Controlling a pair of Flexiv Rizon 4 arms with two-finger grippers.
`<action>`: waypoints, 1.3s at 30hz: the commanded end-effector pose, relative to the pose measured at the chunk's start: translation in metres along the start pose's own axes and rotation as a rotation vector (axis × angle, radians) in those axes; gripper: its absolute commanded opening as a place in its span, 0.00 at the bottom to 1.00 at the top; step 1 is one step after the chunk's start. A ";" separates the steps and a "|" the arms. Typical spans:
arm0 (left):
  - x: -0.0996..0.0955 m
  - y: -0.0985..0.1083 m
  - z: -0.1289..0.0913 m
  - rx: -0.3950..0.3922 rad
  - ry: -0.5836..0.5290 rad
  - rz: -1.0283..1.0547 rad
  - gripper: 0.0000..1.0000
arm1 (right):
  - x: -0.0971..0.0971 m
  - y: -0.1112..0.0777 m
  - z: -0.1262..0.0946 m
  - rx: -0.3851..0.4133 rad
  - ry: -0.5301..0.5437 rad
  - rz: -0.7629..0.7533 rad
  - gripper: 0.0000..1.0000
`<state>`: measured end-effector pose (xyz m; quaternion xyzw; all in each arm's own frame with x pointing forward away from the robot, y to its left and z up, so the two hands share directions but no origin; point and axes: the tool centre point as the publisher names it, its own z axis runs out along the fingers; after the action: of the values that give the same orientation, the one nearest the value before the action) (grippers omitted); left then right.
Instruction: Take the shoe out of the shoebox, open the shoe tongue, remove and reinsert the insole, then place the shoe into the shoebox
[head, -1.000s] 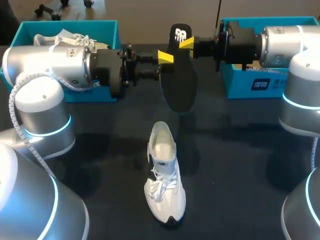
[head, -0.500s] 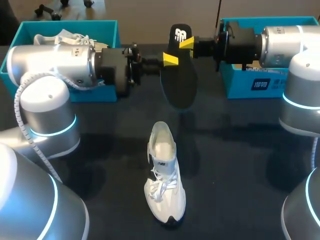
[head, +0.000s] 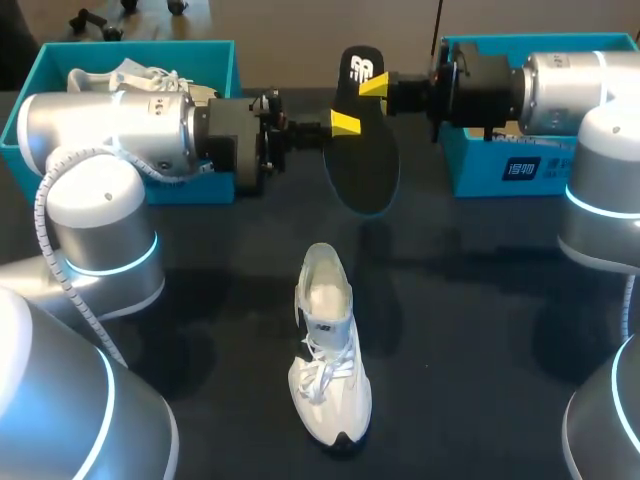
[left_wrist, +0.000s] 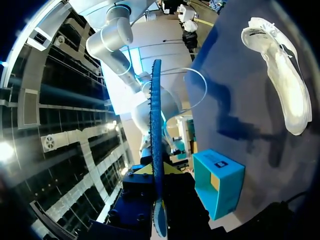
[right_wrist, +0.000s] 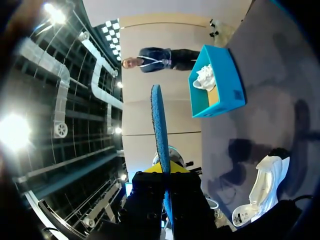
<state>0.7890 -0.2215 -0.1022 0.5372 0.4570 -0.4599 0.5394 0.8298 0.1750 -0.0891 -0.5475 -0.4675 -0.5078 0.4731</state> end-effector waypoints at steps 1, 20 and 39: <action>0.001 0.001 0.001 -0.002 -0.002 0.006 0.00 | -0.002 -0.004 0.002 -0.003 0.005 0.001 0.00; -0.001 -0.002 -0.001 -0.002 -0.003 0.012 0.00 | -0.001 -0.013 -0.001 -0.013 0.019 -0.019 1.00; -0.006 -0.017 -0.073 -0.041 0.100 -0.254 0.00 | -0.013 -0.031 -0.023 0.041 0.027 -0.126 1.00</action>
<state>0.7825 -0.1705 -0.1064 0.4916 0.5385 -0.4855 0.4824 0.7974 0.1575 -0.0994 -0.5005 -0.5034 -0.5351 0.4580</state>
